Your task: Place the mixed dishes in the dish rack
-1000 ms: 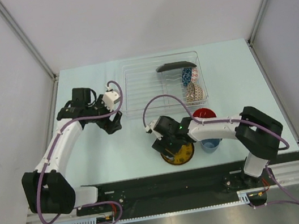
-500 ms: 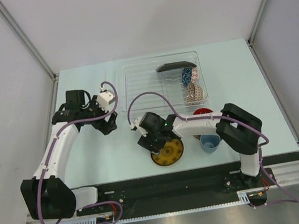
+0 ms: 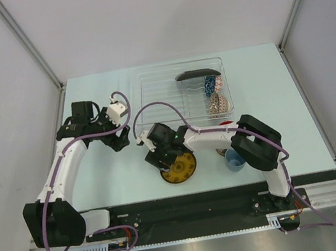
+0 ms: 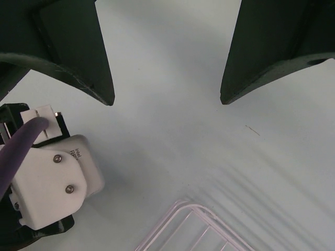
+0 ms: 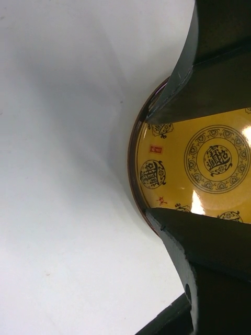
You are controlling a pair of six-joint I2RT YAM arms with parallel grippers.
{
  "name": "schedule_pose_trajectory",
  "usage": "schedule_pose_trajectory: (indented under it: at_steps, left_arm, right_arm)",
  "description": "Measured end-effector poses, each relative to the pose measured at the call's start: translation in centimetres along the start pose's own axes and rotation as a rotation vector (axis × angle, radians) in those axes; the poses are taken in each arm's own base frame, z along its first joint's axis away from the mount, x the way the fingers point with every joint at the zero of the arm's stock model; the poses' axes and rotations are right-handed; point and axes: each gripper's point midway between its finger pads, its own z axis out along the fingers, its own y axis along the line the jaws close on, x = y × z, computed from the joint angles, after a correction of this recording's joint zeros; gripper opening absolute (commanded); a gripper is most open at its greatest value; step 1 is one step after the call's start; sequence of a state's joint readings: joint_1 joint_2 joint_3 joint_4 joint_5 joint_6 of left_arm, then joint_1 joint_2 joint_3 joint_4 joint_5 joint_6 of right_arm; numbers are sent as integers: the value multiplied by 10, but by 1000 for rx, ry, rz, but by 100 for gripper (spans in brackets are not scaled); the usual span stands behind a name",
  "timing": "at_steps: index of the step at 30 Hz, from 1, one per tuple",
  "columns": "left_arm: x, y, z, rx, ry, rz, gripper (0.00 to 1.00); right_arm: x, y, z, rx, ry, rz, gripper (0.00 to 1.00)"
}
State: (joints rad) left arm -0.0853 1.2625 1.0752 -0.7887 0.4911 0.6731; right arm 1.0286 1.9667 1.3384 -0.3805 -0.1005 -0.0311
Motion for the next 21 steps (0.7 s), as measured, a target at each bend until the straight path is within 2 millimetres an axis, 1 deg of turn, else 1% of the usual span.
schedule_pose_trajectory:
  at_steps: [2,7,11,13,16,19,20,21]
  left_arm:
    - [0,0,0,0,-1,0,88]
    - [0,0,0,-1,-1,0,88]
    - [0,0,0,-1,-2,-1,88]
    - [0,0,0,-1,-2,-1,88]
    - [0,0,0,-1,-2,-1,88]
    - [0,1,0,-2,-2,-1,87]
    - [1,1,0,-2,-2,-1,88]
    - [1,1,1,-2,-1,-2,87]
  right_arm:
    - [-7,2,1,-15,-8,-3,71]
    - [-20,5,-4,-57,-38,10,74]
    - [-26,2,-14,-76,-57,33,80]
    - [-31,0,-23,-81,-76,52,80]
    - [-43,-10,-46,-86,-117,110,80]
    - [-55,-31,-77,-72,-183,181,78]
    - [-58,-40,-89,-63,-211,211,77]
    - [-57,-47,-95,-54,-223,229,77]
